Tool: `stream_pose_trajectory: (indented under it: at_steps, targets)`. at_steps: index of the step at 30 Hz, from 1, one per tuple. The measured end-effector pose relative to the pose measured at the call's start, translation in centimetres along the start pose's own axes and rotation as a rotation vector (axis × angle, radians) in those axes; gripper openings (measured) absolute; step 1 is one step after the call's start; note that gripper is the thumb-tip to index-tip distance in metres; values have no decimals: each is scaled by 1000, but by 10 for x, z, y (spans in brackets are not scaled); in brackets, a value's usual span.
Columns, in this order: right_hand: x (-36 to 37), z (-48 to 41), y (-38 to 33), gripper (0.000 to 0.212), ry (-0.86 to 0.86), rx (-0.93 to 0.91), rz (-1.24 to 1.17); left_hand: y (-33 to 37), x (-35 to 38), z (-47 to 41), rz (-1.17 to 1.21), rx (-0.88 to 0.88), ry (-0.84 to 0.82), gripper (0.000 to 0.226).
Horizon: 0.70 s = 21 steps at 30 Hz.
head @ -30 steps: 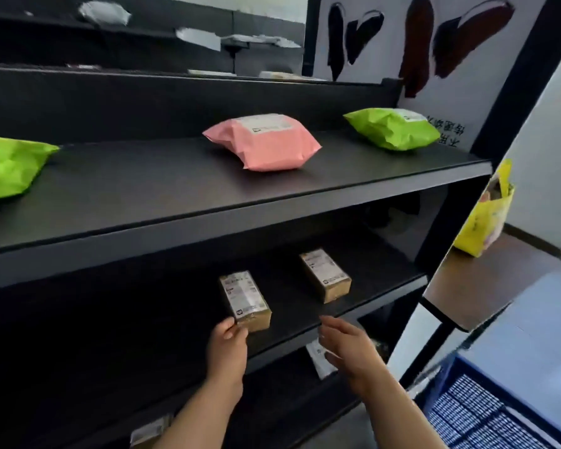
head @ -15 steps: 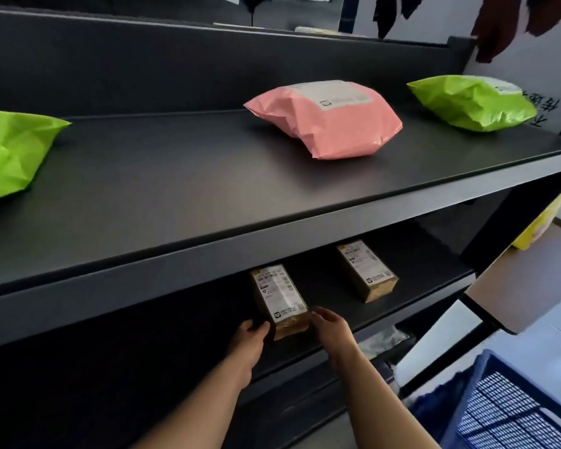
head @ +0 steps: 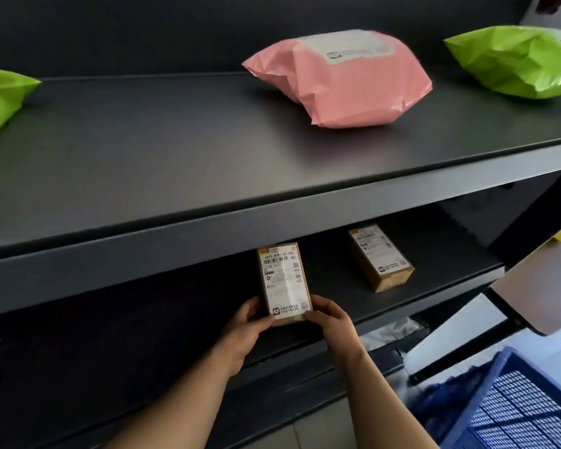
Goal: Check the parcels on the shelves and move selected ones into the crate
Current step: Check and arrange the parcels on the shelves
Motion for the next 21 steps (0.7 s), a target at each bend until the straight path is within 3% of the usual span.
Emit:
stream_pose_trajectory:
  at_steps: [10,17,21]
  targets:
    - [-4,-2,-6,23,-116,17,65,5,7,12,8,-12,70,62]
    - [-2,-9,-16,21,-177,68,136,10,15,14,22,-74,229,47]
    - [-19,-23,-40,25,-105,20,160,29,21,21,-10,-47,417,50]
Point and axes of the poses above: each hand's wrist, its own z-axis away from the middle knuckle, its own x-axis out of the palm, y = z × x, the point moved 4 cm from there along -z, towards the middle knuckle, and after that the axes turned 15 degrees about -z, right-handed, at the moved point
